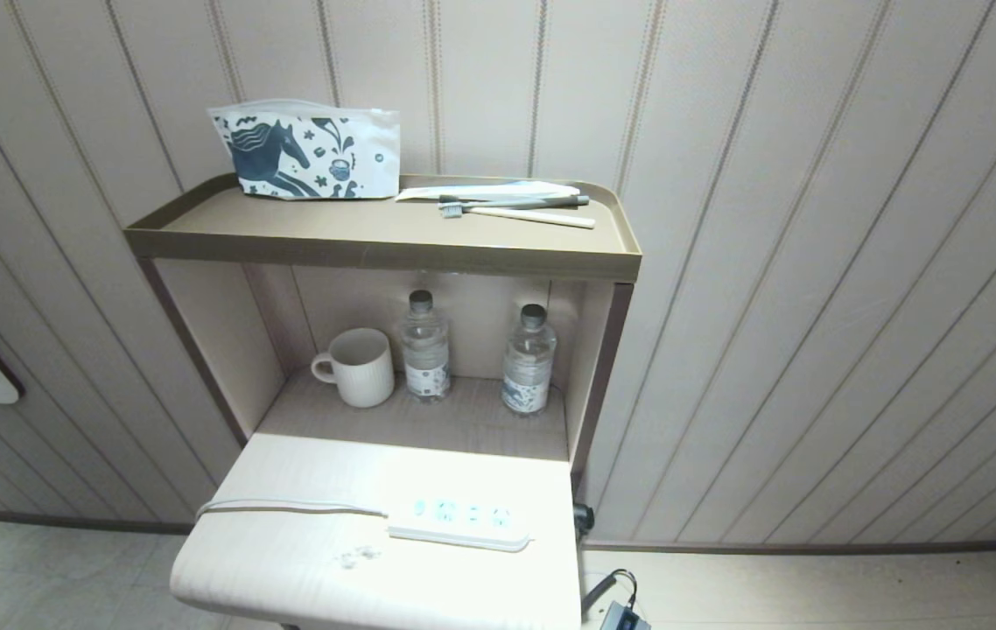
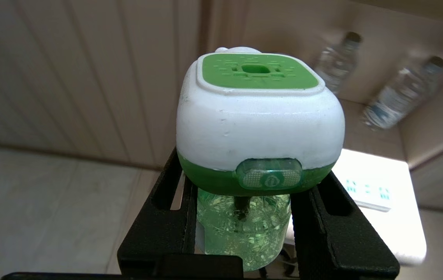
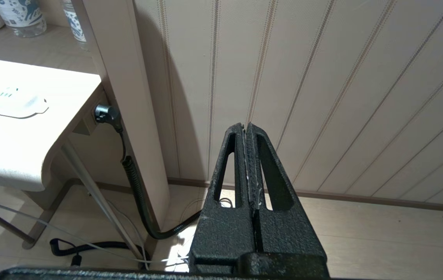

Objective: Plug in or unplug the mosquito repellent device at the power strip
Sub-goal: Place the mosquito repellent liquid on the table

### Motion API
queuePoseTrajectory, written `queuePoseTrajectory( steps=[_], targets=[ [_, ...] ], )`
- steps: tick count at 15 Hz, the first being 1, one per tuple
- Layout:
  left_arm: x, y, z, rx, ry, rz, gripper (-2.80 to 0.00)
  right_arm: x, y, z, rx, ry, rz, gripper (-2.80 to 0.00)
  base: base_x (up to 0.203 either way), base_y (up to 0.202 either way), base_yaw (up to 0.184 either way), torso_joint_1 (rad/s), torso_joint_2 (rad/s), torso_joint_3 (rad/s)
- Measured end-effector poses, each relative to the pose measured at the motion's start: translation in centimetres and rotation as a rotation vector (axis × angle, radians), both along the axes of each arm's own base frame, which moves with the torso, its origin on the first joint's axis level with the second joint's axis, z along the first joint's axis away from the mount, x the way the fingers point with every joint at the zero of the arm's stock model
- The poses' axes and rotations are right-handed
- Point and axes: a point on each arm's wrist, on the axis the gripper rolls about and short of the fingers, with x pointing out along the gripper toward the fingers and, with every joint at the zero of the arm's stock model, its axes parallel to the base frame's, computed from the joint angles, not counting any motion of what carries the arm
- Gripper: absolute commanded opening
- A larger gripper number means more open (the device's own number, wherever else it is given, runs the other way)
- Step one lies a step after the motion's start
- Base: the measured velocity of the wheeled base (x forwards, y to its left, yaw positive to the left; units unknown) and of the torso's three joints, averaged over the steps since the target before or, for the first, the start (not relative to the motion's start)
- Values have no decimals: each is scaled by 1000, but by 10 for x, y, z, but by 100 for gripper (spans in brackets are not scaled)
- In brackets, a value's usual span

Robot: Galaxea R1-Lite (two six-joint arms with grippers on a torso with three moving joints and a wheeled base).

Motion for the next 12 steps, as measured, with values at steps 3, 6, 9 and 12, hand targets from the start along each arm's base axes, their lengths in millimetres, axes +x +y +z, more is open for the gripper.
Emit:
queuePoseTrajectory(
  steps=[3,6,9,12],
  targets=[
    [4,-3,0,52,-6,-66,-280,0,0,-1,1,-1,-1,-280,0,0,0,0,0,0],
    [5,-4,-5,65,13,-76,-280,0,0,-1,2,0,-1,-280,0,0,0,0,0,0],
    [3,-5,-10,71,30,-152,-280,0,0,-2,2,1,-1,-280,0,0,0,0,0,0],
    [1,-4,-14,139,25,-162,-280,0,0,-2,2,1,-1,-280,0,0,0,0,0,0]
  ],
)
